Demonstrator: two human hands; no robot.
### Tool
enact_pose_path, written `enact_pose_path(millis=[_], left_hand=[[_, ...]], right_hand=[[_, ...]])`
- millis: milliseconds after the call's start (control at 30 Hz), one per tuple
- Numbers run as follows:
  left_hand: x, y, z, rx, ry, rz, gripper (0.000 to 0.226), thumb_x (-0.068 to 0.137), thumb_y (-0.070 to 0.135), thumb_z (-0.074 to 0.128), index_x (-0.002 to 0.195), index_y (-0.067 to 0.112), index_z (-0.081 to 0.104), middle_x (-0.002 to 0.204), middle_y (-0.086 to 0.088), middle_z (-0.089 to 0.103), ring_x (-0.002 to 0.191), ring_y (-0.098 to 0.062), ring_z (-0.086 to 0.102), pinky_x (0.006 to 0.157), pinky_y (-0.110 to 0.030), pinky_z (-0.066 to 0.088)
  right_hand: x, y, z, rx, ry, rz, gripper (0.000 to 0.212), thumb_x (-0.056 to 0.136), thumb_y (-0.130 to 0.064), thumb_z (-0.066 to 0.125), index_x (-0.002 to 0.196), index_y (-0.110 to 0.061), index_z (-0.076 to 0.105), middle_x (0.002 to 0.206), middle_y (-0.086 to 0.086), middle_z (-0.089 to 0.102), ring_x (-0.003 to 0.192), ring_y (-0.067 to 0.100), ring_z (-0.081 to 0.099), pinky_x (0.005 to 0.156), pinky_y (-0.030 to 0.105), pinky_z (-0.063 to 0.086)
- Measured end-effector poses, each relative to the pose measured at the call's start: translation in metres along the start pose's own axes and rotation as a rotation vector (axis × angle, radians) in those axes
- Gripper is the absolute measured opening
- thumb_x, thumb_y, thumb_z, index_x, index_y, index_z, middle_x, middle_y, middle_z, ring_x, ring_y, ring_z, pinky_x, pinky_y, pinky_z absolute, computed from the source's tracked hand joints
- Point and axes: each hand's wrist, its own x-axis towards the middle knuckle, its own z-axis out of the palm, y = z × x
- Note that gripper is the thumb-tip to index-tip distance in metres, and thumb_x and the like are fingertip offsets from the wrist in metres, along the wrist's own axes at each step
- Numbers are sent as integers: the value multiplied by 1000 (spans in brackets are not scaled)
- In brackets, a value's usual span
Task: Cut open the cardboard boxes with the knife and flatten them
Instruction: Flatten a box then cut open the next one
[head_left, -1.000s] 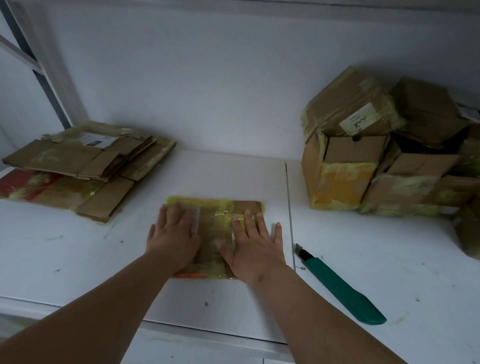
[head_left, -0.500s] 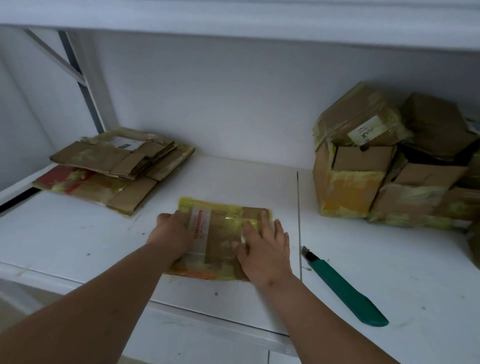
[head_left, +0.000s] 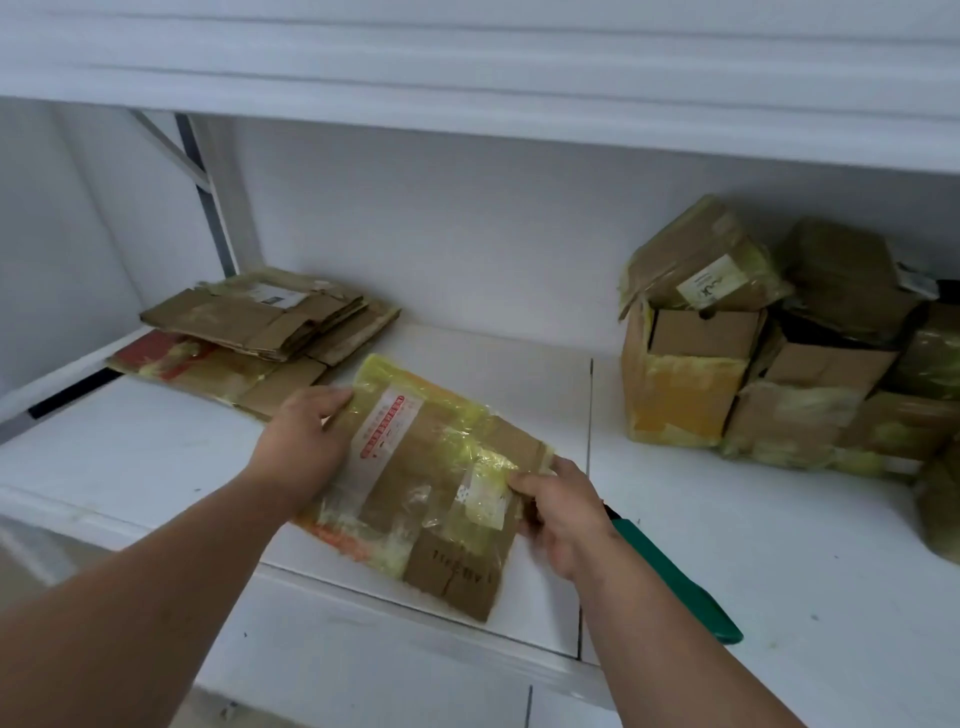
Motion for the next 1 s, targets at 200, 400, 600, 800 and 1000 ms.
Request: enact_pose_path(millis=[200,400,600,800,1000], left_hand=[[-7,-11,-15,204,38,-39,64,89,26,66,148,24,41,153,2,33,125,-24,49,97,-37,47],[-18,-12,-28,20,96,-319,94,78,58,71,153,29,22,152,-8,25,136,-35,32,104,-48,40],[4,-20,-32,-581,-274,-354,84,86,5,72,146,43,28,109,-8,70,92,-27,72,80,-44,59],[58,-45,-62,-538,-141,-146,86,83,-18,51,119,60,48,103,8,71,97,-17,69,75,-38,59],[115,-73,-109,-111,31,-40,66,92,6,52,148,34,29,106,4,61,88,-18,61,66,-30,51]], right_hand=[[0,7,7,97,-26,-106,27,92,5,60,112,-13,56,95,9,68,78,21,64,59,27,54],[6,9,33,312,10,-151,40,88,10,62,118,-16,57,105,14,67,79,21,67,58,30,57],[12,3,84,419,-69,-153,41,89,7,65,125,-9,54,102,12,67,73,18,67,52,25,55],[25,-16,135,348,-177,-246,24,92,-5,66,115,-7,61,103,11,74,85,22,71,80,35,59],[45,-29,195,83,-13,-347,19,97,-8,58,115,-15,55,90,12,70,72,21,63,66,33,52]])
